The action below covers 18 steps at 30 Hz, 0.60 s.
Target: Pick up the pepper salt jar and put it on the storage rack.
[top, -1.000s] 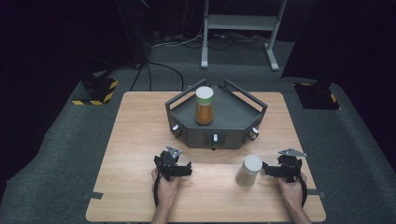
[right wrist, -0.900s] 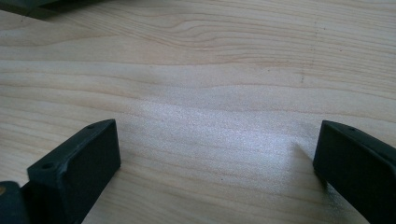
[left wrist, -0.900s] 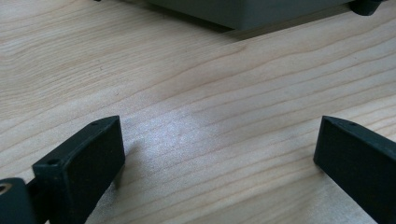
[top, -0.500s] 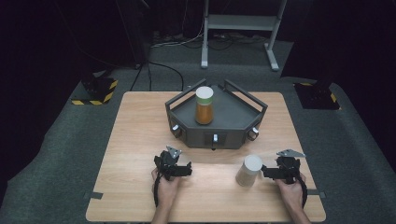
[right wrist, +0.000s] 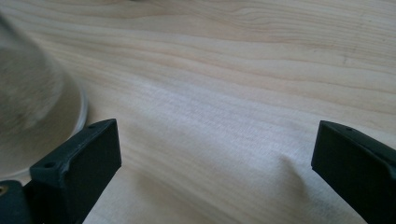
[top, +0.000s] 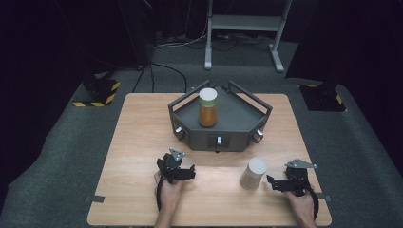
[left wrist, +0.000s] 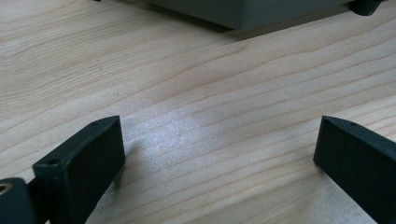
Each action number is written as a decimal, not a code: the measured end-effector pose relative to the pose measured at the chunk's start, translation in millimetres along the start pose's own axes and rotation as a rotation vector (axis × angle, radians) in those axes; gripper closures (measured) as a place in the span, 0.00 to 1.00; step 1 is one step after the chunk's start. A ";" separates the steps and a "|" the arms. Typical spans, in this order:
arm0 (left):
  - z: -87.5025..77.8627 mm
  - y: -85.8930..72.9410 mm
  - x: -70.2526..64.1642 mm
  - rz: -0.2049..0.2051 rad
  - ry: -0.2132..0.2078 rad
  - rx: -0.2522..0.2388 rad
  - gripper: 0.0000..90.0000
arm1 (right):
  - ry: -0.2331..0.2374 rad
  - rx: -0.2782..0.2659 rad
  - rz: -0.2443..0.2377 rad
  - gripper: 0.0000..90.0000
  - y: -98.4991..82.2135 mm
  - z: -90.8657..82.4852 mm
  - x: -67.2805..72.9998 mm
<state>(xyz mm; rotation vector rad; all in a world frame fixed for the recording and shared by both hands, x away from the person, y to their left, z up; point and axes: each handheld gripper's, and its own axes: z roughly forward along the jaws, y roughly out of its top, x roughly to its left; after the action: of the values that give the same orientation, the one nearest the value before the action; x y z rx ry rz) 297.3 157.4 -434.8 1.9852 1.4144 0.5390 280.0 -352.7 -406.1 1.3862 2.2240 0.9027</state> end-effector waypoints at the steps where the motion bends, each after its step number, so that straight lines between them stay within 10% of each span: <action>1: 0.0 0.0 0.0 0.000 0.000 0.000 0.02 | 0.000 0.000 0.000 0.01 0.0 0.0 0.0; 18: 0.1 0.1 0.0 -0.001 0.000 0.000 0.02 | 0.138 -0.028 -0.091 0.01 -12.8 -11.7 8.8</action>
<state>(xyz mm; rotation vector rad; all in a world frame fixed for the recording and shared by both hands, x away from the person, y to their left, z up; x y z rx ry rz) 297.4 157.3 -434.8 1.9845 1.4154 0.5388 260.6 -352.6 -406.2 1.2335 2.3454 1.0212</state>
